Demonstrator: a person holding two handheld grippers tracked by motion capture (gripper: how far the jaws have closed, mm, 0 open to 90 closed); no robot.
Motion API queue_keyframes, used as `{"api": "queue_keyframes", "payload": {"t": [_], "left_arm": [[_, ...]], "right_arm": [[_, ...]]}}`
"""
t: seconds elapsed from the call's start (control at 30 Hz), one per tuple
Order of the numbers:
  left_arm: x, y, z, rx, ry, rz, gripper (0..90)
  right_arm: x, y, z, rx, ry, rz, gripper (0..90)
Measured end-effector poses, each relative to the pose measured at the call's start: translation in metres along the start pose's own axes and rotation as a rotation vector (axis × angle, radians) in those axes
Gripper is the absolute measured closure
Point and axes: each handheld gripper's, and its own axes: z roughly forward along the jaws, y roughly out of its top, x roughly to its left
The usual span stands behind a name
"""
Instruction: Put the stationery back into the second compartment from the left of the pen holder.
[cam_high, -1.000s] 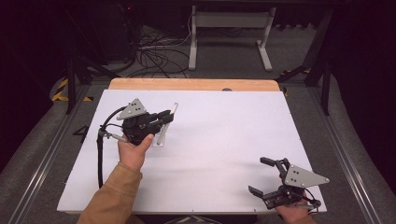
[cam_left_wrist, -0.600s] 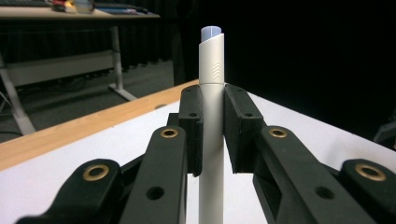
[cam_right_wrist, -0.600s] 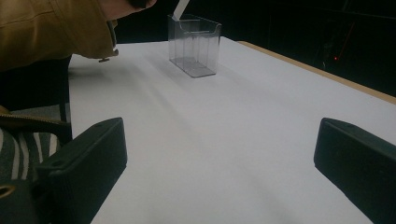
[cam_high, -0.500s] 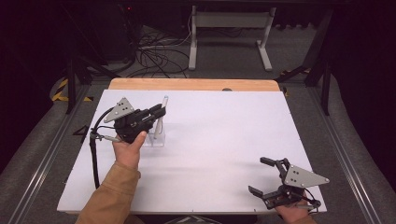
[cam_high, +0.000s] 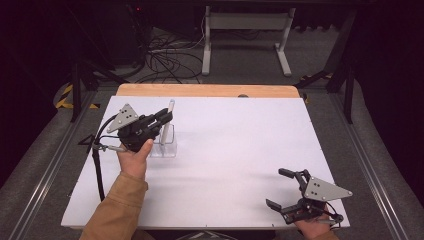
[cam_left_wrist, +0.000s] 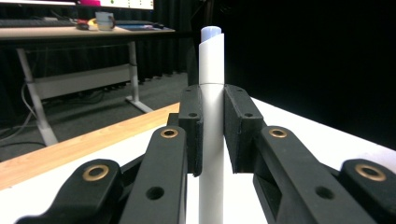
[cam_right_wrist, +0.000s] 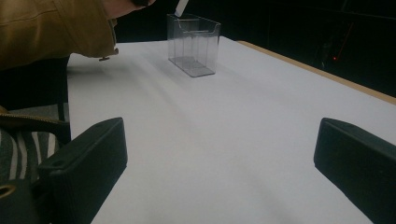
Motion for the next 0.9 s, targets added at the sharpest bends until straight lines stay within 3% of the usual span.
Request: {"api": "queue_keyframes", "payload": {"t": [0.47, 0.9], "left_arm": [[0.022, -0.012, -0.006, -0.017, 0.091, 0.017, 78.7], [0.036, -0.026, -0.004, -0.034, 0.128, 0.032, 78.6]], "right_arm": [[0.000, 0.000, 0.000, 0.001, -0.001, -0.003, 3.3], [0.000, 0.000, 0.001, 0.000, 0.000, -0.003, 3.3]]}}
